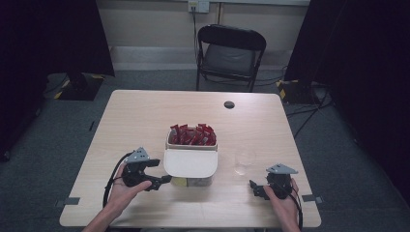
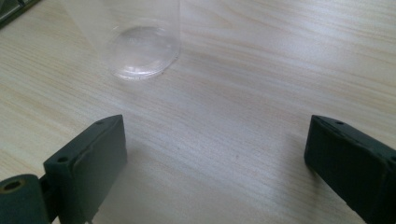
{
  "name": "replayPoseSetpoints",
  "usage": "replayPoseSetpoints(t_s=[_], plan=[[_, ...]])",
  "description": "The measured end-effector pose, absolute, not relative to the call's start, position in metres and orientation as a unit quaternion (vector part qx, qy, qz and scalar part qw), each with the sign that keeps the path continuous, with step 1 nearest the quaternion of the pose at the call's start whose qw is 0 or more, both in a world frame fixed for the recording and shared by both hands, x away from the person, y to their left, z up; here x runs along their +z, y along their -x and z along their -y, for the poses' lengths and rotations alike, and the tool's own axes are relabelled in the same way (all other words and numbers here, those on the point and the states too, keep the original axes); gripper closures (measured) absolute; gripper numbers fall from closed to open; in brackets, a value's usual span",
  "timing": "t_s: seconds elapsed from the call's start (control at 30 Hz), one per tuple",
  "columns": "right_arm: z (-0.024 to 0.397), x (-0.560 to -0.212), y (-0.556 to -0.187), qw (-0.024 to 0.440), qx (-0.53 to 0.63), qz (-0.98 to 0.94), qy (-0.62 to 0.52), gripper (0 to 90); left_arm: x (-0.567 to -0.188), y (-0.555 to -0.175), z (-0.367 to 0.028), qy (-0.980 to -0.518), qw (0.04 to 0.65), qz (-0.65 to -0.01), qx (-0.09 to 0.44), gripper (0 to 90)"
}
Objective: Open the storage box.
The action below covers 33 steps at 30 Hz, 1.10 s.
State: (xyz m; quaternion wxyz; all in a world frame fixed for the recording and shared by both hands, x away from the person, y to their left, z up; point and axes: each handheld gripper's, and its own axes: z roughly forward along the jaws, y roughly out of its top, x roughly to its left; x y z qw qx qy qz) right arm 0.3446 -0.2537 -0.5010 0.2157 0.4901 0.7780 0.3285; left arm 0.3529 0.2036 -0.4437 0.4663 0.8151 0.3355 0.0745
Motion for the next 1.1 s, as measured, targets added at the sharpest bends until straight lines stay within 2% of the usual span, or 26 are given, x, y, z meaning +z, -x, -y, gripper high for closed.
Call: replayPoseSetpoints(t_s=[1.1], plan=[[0.254,-0.501,-0.345,0.216,0.326,-0.778,-0.492,3.7,-0.417,-0.366,-0.204,-0.789,0.51,-0.339,0.059,16.4]])
